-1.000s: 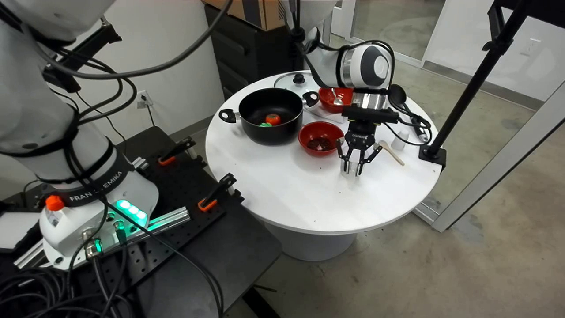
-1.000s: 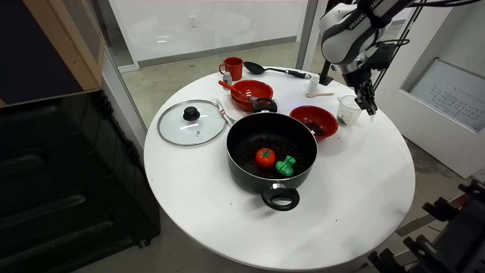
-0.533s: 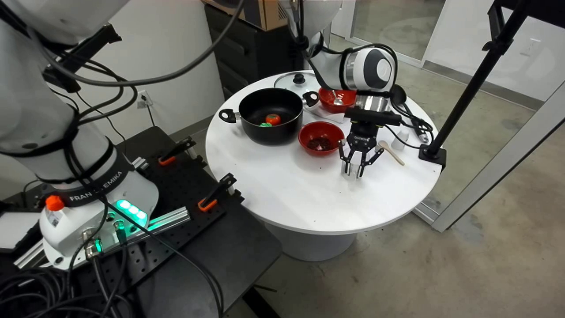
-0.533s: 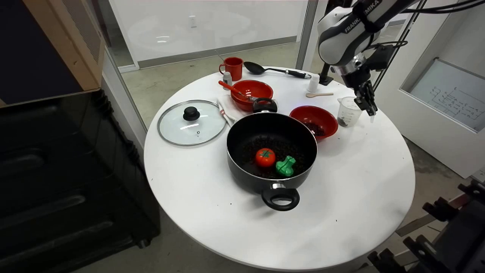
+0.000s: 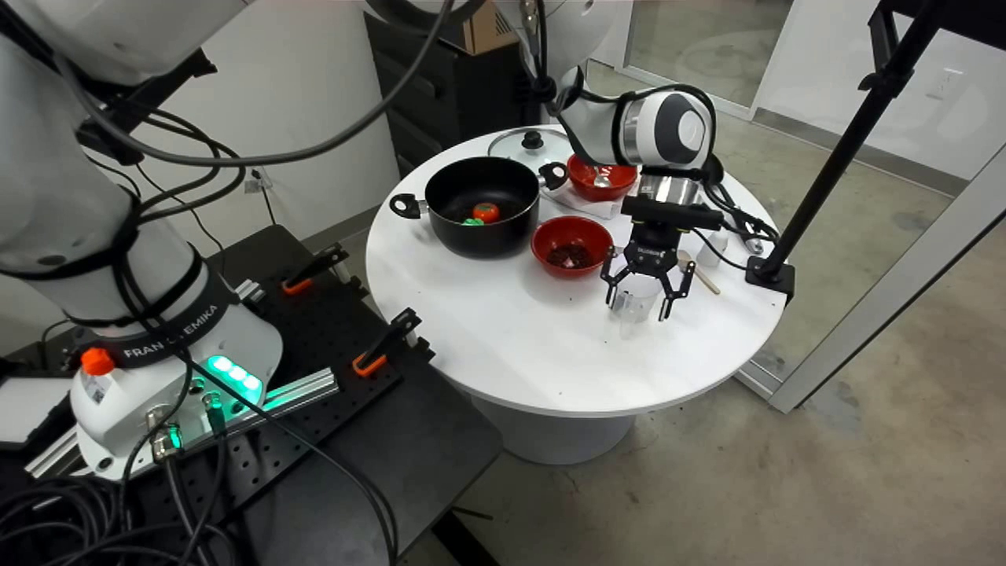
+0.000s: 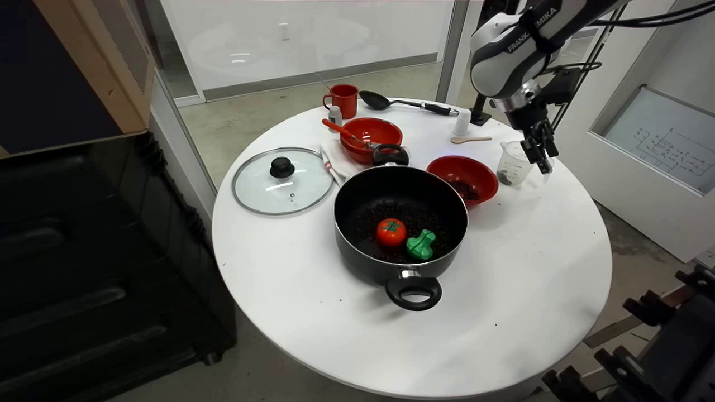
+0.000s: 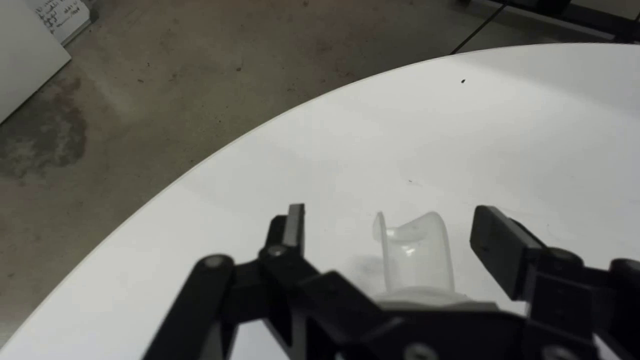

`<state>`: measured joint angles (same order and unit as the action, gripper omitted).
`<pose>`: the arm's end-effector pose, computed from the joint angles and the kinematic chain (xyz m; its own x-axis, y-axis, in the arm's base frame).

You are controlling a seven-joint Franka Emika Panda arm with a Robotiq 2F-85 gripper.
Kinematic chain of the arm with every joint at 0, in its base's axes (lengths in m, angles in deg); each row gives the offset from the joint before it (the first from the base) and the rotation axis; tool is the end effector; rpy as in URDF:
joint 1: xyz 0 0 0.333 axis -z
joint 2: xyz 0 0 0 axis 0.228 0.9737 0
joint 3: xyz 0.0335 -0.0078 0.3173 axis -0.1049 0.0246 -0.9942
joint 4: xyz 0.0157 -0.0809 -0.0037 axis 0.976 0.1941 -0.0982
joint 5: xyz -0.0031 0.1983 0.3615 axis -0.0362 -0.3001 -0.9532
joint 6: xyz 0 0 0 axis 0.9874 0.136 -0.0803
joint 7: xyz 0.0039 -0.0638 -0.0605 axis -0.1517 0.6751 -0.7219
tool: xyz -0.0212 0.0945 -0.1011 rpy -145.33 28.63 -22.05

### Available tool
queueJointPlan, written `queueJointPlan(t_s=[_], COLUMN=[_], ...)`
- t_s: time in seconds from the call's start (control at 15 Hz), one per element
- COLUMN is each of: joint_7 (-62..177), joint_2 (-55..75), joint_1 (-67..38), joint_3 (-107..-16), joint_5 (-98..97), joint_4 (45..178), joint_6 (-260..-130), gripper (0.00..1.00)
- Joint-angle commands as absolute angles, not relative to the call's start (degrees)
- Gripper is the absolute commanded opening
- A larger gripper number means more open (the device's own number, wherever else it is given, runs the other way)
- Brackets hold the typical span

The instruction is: Pour some of the things in the jug into the bowl

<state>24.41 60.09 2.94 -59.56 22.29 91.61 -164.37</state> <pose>0.5947 -0.2891 -0.0124 0.6674 0.2538 -0.7001 0.3985 -0.9159 0.0478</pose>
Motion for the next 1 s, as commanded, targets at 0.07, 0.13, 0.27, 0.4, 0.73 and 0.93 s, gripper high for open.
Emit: queueJointPlan(t_s=[0.07,0.13,0.27,0.4,0.73,0.93], joint_7=[24.61,25.48,27.32,30.11,42.59,53.02], joint_2=[57.15,55.28,51.39,47.05,38.27,35.17], joint_1=[2.49,2.25,1.73,0.92,-3.91,-7.9], joint_3=[-58.75,-58.57,-58.13,-57.24,-53.37,-51.45], joint_5=[21.28,21.62,22.24,23.05,25.0,24.94], joint_4=[93.64,95.77,100.43,105.97,117.35,120.99], joint_6=[-166.29,-167.96,-171.96,-176.7,-180.5,-175.46], gripper=[1.0,1.0,1.0,1.0,1.0,1.0])
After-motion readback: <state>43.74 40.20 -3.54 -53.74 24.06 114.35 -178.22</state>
